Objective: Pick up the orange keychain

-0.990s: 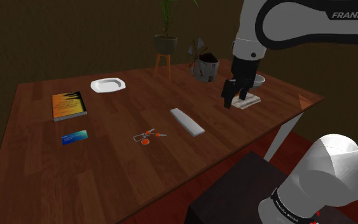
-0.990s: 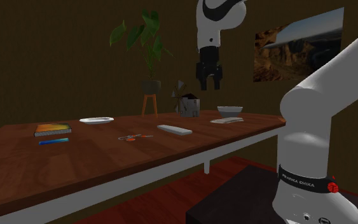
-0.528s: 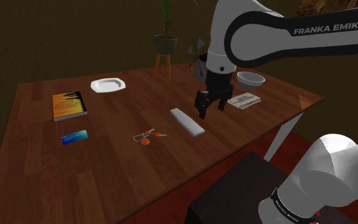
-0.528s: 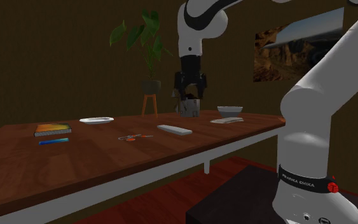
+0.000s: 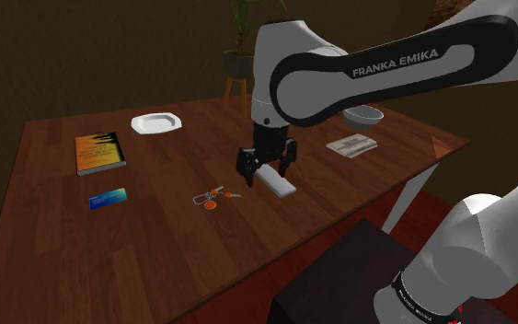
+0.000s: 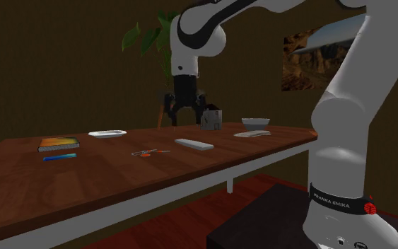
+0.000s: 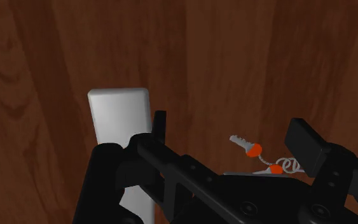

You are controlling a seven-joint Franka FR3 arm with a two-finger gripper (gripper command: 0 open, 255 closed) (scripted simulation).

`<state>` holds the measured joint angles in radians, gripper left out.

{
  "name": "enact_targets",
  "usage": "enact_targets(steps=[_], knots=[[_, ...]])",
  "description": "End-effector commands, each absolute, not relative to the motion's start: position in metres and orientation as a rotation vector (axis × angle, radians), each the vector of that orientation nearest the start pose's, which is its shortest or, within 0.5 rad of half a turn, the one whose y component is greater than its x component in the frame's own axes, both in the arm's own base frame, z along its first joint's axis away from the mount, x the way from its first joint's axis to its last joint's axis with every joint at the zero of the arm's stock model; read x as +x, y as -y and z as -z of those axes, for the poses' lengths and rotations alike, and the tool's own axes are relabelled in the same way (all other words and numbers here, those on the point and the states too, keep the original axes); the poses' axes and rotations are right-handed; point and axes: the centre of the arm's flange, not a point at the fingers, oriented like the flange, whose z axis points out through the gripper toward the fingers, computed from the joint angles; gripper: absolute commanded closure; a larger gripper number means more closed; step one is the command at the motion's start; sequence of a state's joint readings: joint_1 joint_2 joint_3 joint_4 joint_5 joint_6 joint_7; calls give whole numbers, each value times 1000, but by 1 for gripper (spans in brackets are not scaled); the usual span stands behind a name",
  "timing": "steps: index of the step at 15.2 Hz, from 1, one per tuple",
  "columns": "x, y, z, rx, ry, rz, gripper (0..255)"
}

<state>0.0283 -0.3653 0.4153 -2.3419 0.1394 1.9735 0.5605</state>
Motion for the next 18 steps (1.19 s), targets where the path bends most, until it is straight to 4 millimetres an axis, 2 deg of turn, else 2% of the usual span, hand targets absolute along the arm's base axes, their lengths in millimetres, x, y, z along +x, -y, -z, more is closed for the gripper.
enact_targets(steps=[1,10,18], knots=[[405,-225,-451,-3143,-363,-21,0],[470,-307,-404,-3096,-551,-3,0],[474,-311,-365,-3093,-560,-2,0]])
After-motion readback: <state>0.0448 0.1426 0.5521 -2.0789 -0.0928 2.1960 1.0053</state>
